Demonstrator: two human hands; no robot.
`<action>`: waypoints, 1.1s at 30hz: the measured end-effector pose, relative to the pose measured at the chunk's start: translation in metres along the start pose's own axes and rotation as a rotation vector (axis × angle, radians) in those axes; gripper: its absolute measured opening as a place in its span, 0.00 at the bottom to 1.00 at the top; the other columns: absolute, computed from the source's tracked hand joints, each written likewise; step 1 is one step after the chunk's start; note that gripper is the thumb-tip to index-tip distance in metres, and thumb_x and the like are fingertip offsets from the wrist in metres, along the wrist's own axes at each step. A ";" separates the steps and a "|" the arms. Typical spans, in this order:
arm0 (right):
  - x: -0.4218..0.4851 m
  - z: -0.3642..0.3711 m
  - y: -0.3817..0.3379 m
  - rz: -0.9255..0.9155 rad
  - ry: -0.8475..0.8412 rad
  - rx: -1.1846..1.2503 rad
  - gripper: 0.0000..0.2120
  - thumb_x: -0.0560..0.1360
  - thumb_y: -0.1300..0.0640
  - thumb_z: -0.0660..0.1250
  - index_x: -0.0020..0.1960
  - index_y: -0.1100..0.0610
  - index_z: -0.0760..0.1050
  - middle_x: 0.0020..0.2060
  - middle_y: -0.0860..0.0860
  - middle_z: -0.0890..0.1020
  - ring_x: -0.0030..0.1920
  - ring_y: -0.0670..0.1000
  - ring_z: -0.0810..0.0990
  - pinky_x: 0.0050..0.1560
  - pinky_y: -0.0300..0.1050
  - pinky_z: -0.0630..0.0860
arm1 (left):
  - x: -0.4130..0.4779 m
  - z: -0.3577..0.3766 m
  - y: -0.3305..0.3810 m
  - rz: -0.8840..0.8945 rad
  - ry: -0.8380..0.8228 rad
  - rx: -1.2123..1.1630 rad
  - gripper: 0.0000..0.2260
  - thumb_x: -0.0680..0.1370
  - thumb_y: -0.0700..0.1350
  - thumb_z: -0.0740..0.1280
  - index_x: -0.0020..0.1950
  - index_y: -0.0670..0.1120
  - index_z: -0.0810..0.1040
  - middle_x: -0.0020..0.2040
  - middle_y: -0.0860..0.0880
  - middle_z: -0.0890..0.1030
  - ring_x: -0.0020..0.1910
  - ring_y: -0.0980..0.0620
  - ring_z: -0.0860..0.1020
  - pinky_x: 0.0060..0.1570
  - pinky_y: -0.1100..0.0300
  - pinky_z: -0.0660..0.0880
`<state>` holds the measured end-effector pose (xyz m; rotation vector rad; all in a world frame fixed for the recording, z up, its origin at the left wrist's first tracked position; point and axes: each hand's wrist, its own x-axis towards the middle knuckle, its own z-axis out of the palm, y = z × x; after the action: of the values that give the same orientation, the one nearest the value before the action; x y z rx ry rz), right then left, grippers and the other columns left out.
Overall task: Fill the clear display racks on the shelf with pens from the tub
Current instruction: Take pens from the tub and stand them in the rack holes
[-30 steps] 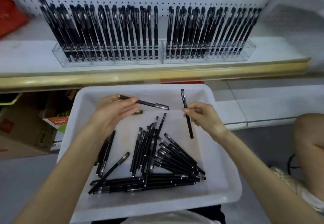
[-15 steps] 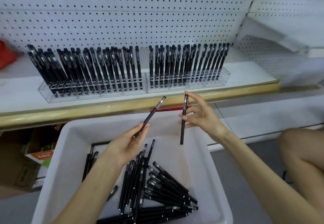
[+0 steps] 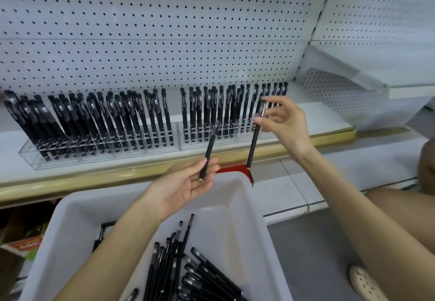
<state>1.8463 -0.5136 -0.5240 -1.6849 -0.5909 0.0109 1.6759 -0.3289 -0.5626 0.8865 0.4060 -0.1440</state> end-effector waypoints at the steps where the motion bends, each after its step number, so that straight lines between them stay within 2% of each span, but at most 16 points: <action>1: 0.009 -0.004 -0.002 -0.023 0.060 -0.009 0.23 0.67 0.60 0.76 0.60 0.55 0.74 0.39 0.53 0.81 0.37 0.51 0.82 0.42 0.42 0.81 | 0.002 0.003 0.001 0.031 -0.008 0.056 0.11 0.75 0.40 0.65 0.55 0.41 0.81 0.46 0.45 0.85 0.39 0.54 0.83 0.42 0.63 0.81; 5: 0.038 -0.011 -0.002 -0.114 0.275 -0.054 0.21 0.67 0.59 0.77 0.56 0.52 0.72 0.40 0.50 0.80 0.41 0.48 0.81 0.47 0.44 0.81 | 0.008 0.011 0.007 0.137 0.045 0.213 0.13 0.72 0.40 0.68 0.56 0.41 0.80 0.51 0.43 0.84 0.46 0.50 0.84 0.44 0.61 0.81; 10: 0.055 0.001 0.001 -0.240 0.320 -0.164 0.21 0.68 0.58 0.77 0.56 0.53 0.71 0.39 0.44 0.78 0.40 0.43 0.79 0.47 0.36 0.78 | 0.016 0.016 0.011 0.238 0.127 0.291 0.14 0.67 0.41 0.71 0.52 0.40 0.82 0.51 0.46 0.85 0.47 0.47 0.84 0.46 0.56 0.81; 14: 0.062 0.010 0.010 -0.314 0.271 -0.249 0.22 0.69 0.59 0.76 0.59 0.59 0.72 0.39 0.41 0.77 0.40 0.39 0.78 0.45 0.32 0.76 | 0.021 0.015 0.012 0.271 0.151 0.318 0.14 0.68 0.41 0.71 0.52 0.40 0.82 0.48 0.44 0.85 0.46 0.46 0.84 0.48 0.53 0.81; 19: 0.070 0.011 0.019 -0.357 0.219 -0.354 0.22 0.69 0.56 0.76 0.60 0.58 0.73 0.38 0.41 0.77 0.40 0.40 0.78 0.44 0.29 0.75 | 0.027 0.010 0.010 0.291 0.171 0.327 0.14 0.68 0.42 0.71 0.53 0.41 0.83 0.47 0.43 0.85 0.47 0.46 0.84 0.47 0.54 0.81; 26: 0.072 0.015 0.037 -0.382 -0.007 -0.499 0.22 0.69 0.57 0.75 0.60 0.60 0.74 0.41 0.49 0.78 0.41 0.47 0.78 0.45 0.36 0.77 | 0.031 0.007 0.009 0.296 0.157 0.299 0.15 0.67 0.42 0.71 0.53 0.40 0.82 0.46 0.43 0.84 0.45 0.46 0.84 0.44 0.57 0.81; 29: 0.072 0.016 0.047 -0.456 -0.018 -0.554 0.22 0.69 0.59 0.75 0.60 0.61 0.74 0.40 0.52 0.77 0.38 0.49 0.75 0.42 0.35 0.75 | 0.031 0.006 0.010 0.294 0.153 0.294 0.15 0.68 0.42 0.71 0.53 0.39 0.82 0.49 0.45 0.85 0.45 0.46 0.84 0.43 0.57 0.81; 33: 0.077 0.016 0.048 -0.484 -0.001 -0.632 0.22 0.68 0.57 0.76 0.60 0.59 0.76 0.40 0.50 0.72 0.37 0.45 0.68 0.41 0.30 0.68 | 0.031 0.003 0.010 0.289 0.149 0.298 0.15 0.68 0.42 0.71 0.53 0.39 0.82 0.50 0.44 0.84 0.45 0.46 0.84 0.43 0.58 0.81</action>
<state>1.9256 -0.4731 -0.5478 -2.0943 -1.0670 -0.5751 1.7080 -0.3232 -0.5660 1.2448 0.3957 0.1325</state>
